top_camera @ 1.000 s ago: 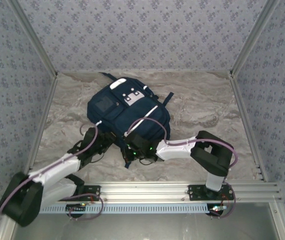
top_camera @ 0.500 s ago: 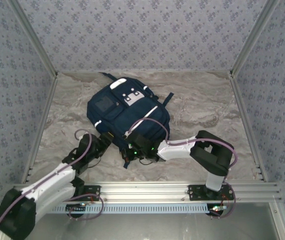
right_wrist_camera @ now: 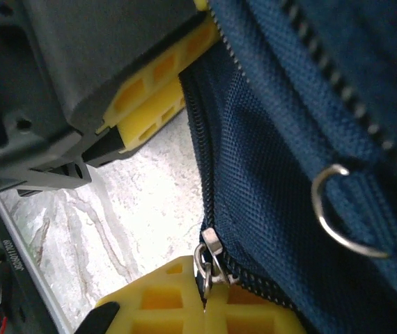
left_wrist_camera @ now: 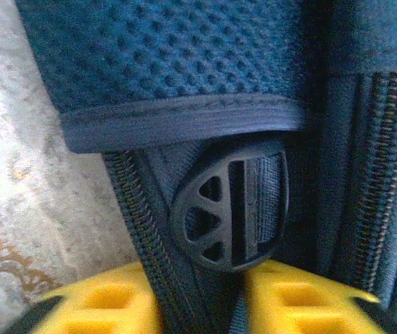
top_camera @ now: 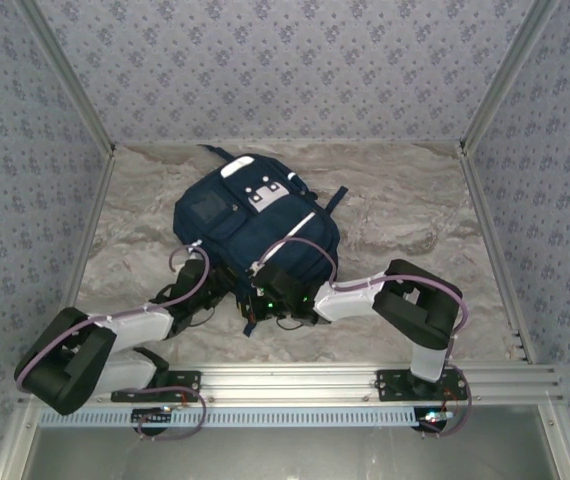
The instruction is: Pack the student bag
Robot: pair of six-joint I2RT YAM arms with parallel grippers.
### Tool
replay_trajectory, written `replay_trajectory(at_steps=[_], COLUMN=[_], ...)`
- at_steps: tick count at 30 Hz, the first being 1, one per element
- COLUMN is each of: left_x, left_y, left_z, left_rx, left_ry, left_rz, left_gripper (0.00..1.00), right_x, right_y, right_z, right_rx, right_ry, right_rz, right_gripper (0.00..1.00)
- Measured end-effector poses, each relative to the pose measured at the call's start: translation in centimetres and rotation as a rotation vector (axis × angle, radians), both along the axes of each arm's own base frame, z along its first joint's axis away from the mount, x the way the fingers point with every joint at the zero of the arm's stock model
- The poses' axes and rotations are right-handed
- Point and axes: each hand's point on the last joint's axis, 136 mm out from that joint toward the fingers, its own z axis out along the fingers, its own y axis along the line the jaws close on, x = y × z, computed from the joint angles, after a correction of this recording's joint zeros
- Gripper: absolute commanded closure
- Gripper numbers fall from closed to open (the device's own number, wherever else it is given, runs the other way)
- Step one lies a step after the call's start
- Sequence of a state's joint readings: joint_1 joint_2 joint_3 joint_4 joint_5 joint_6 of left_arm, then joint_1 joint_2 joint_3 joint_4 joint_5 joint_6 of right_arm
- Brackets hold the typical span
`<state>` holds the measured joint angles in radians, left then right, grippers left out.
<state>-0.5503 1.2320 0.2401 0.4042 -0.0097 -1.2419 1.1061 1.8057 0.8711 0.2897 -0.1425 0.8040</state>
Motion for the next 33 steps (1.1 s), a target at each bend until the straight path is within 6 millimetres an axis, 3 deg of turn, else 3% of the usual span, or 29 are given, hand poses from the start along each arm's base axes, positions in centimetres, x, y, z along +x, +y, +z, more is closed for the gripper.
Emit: replay_trajectory(at_steps=[3, 11, 19, 24, 33], left_x=[0.0, -0.4, -0.8, -0.6, -0.4], left_y=[0.1, 1.2, 1.9, 3.3, 3.1], left_z=[0.3, 2.6, 2.8, 2.3, 2.7], left_rx=[0.01, 0.022, 0.019, 0.055, 0.113], left_ry=[-0.014, -0.069, -0.048, -0.032, -0.015], left_rz=[-0.003, 0.003, -0.018, 0.012, -0.039], left_gripper=[1.0, 1.0, 1.0, 1.0, 1.0], right_x=[0.3, 0.4, -0.1, -0.5, 0.1], right_y=[-0.6, -2.6, -5.1, -8.5, -10.2], right_z=[-0.5, 1.1, 2.9, 2.2, 2.5], right_rx=[-0.065, -0.159, -0.167, -0.25, -0.284], right_ry=[-0.027, -0.108, -0.139, -0.119, -0.125], right_rz=[-0.027, -0.084, -0.094, -0.083, -0.057], right_gripper=[1.0, 1.0, 1.0, 1.0, 1.0])
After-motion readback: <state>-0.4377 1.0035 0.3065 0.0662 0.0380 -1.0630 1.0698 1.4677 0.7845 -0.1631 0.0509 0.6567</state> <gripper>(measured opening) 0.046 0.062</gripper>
